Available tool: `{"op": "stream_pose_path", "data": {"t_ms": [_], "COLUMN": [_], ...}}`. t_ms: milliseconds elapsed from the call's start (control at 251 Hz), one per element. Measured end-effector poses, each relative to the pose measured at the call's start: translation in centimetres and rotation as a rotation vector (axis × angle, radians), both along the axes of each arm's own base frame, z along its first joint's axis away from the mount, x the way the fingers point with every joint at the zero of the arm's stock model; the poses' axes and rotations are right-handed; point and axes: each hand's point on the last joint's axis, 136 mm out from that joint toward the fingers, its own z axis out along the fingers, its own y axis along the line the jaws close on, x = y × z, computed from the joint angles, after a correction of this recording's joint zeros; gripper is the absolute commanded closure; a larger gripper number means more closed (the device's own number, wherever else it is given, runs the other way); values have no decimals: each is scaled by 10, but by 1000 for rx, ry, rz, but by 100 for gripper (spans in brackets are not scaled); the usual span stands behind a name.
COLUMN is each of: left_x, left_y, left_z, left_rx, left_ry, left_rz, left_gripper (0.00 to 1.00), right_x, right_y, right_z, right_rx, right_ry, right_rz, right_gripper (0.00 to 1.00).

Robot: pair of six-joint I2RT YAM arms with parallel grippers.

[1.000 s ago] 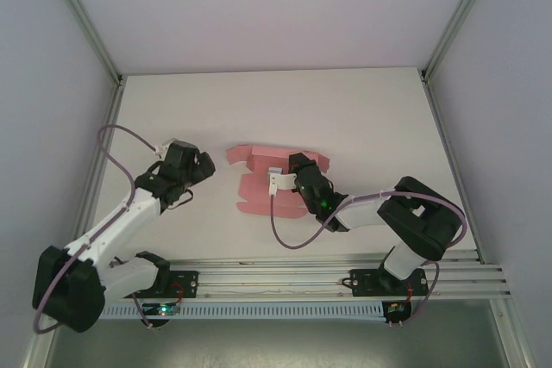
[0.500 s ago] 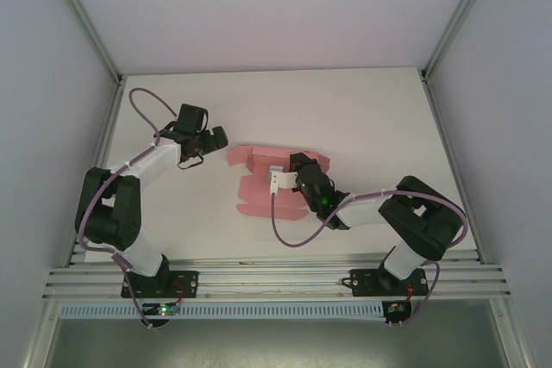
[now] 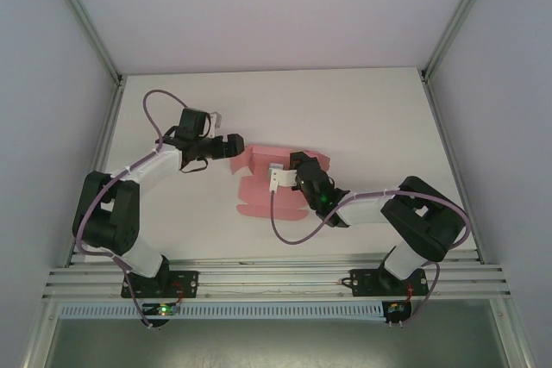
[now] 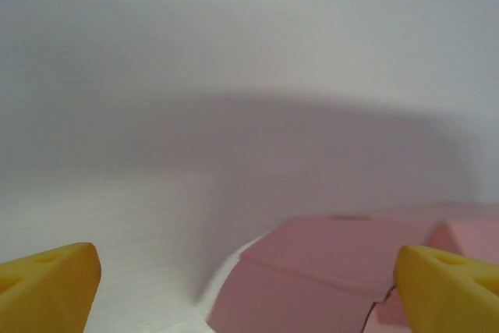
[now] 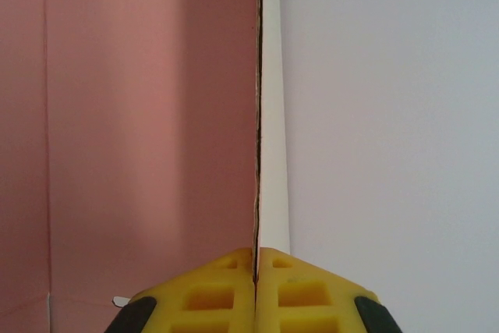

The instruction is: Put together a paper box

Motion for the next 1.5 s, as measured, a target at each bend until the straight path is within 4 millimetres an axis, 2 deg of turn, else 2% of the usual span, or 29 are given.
{"op": "stream_pose_path", "data": {"t_ms": [132,319,483,583,678,750,842,1165,1265,1501], "left_x": [-3,-10,-16,-13,-11,-13,-18,-31,-33,-32], "left_y": [-10,-23,-35,-37,-38,-40,-47,-65,-72,-75], "left_z": [6,10,9,8,8,6,1,-1,0,0], "left_rx": [-31,-58,-56,-45,-29,-4,56,152,129,11], "left_ry": [-29,-46,-55,-51,-52,-46,-28,22,34,79], "left_rz": [-74,-146,-206,-217,-221,-217,-204,11,61,196], "left_gripper": [36,52,55,68,72,82,87,89,90,90], "right_x": [1,1,2,1,3,3,4,5,4,3], "right_y": [1,1,2,1,-1,-1,-1,-1,-1,-3], "right_z": [0,0,0,0,-1,-1,0,0,0,0], "right_rx": [1,-1,-2,-1,-1,3,6,9,17,32], "right_ry": [5,12,14,17,19,23,27,35,42,53], "right_rz": [-2,-3,-4,-6,-11,-14,-21,-30,-34,-42], "right_gripper": [100,100,100,100,100,100,100,100,100,100]}}
